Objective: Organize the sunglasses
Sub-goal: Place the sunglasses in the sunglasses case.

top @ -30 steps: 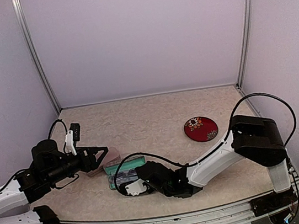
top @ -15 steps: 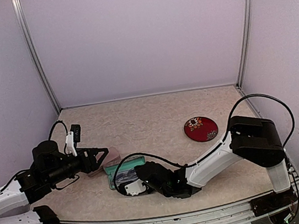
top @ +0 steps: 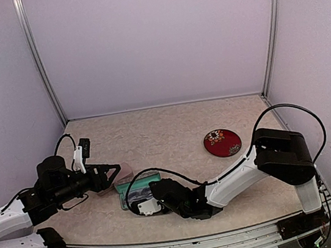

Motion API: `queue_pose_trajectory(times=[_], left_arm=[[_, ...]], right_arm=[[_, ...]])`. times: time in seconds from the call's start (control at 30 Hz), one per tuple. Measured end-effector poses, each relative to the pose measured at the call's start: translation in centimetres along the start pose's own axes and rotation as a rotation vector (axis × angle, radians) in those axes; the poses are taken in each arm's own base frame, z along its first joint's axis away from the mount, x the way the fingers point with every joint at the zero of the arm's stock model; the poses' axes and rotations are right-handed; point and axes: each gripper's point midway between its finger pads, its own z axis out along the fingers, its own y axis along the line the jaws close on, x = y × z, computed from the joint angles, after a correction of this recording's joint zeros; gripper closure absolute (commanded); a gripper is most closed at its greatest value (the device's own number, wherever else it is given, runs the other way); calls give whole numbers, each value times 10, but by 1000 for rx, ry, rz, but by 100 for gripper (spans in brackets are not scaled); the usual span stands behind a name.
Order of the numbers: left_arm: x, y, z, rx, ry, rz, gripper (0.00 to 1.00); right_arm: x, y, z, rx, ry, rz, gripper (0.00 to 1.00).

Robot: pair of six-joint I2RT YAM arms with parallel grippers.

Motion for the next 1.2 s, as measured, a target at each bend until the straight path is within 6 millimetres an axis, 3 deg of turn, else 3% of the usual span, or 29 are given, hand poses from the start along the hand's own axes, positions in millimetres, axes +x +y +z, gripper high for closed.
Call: queue_pose_trajectory(times=[0.5,0.87,1.2], left_arm=[[3,-1,3,12,12,-17,36],[7,1,3,9,19,-21,36],[7,1,3,9,18,-25,36]], right_arm=[[-8,-17,-12,-2,-35,102,60],[-6,-2,-17,-65,-42,155,59],[-13,-10,-27,-92,-86,242,59]])
